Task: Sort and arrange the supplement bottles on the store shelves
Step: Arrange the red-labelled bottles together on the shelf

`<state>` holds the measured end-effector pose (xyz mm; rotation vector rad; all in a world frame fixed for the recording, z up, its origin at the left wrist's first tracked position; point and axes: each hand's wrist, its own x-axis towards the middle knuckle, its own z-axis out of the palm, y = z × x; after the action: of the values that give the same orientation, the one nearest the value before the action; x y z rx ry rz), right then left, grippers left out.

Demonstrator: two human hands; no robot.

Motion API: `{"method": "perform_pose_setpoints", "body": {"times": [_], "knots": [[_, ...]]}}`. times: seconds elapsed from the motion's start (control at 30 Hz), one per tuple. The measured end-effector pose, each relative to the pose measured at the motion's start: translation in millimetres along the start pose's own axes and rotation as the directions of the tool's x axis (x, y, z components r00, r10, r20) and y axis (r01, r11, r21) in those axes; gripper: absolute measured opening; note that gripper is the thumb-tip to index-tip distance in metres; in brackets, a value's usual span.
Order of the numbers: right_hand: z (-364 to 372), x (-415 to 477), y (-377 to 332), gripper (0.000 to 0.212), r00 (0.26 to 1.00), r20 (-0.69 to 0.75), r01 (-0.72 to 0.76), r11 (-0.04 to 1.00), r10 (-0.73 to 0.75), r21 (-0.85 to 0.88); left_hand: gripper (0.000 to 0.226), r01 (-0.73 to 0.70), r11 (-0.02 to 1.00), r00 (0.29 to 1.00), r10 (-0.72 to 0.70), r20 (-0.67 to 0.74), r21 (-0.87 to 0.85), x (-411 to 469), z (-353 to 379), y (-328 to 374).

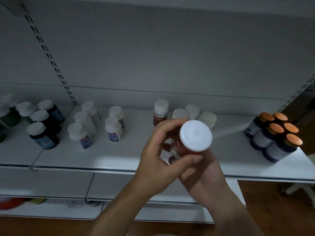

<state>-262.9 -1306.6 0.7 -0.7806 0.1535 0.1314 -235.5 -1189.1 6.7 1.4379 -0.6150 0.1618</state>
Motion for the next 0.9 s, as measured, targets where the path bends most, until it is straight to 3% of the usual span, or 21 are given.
{"method": "perform_pose_setpoints", "body": {"times": [0.07,0.17,0.3,0.53,0.67,0.8,0.9], "knots": [[3.1,-0.3,0.6,0.042,0.999,0.033,-0.019,0.996,0.016,0.09,0.064,-0.032,0.999,0.999,0.032,0.023,0.029,0.1,1.2,2.4],[-0.9,0.0,0.7,0.03,0.999,0.039,-0.029,0.995,0.025,0.097,0.064,-0.071,0.997,0.997,0.07,0.027,0.039,-0.2,0.1,3.2],[-0.9,-2.2,-3.5,0.039,1.0,0.02,0.004,0.998,-0.005,0.064,0.064,-0.07,0.997,0.997,0.069,0.024,0.045,0.9,-0.4,2.0],[-11.6,5.4,-8.6,0.038,0.945,-0.234,0.135,0.924,-0.229,-0.359,0.065,-0.018,0.998,0.992,0.01,0.129,0.058,1.9,-27.3,-6.0],[-16.0,2.0,-13.6,0.035,0.936,-0.121,0.249,0.864,-0.331,-0.437,0.045,0.092,0.995,0.994,-0.089,0.067,-0.039,0.7,-30.5,-7.8],[-19.9,0.3,-18.3,0.052,0.911,0.097,0.384,0.736,-0.402,-0.557,0.044,0.226,0.959,0.968,-0.241,-0.072,-0.173,-1.6,-24.1,-8.2],[-21.0,-0.4,-19.0,0.05,0.925,0.075,0.344,0.736,-0.373,-0.583,0.045,0.271,0.943,0.951,-0.293,-0.098,-0.195,-4.3,-23.1,-10.3]]}}
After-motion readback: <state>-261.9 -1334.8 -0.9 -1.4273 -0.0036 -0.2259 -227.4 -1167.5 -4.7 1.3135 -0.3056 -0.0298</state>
